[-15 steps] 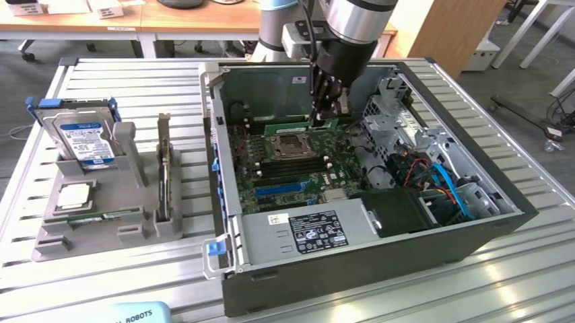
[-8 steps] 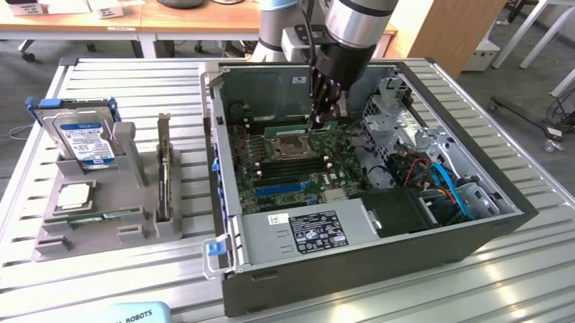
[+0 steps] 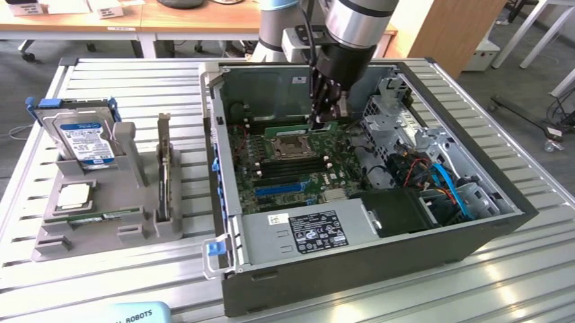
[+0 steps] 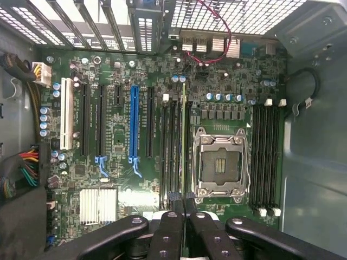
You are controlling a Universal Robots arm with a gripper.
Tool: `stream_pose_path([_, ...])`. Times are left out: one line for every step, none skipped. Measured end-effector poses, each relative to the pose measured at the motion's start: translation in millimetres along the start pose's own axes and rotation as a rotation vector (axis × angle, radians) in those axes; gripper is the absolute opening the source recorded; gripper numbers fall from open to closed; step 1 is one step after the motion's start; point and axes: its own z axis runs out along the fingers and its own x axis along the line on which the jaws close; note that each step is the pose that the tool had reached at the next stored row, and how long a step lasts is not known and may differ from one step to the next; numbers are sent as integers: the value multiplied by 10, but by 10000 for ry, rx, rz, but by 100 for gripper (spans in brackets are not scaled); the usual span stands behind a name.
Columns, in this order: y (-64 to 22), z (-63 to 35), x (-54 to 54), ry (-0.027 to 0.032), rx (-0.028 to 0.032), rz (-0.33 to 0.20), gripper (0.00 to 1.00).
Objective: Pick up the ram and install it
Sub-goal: 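Insert the ram into the slot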
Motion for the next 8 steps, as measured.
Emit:
stream_pose_path([-9,0,0,-1,0,-1,12])
stream_pose_path([-18,1,0,-1,0,-1,12])
stream_pose_path([-27,1,1,-1,0,-1,12])
stream_pose_path([-34,0,0,0,0,-1,12])
stream_pose_path([-39,0,1,-1,0,-2,12])
stream_pose_path([-40,0,1,0,0,-1,12])
stream_pose_path([-40,0,0,-1,0,0,12])
stream_pose_path([-40,0,0,0,0,-1,12])
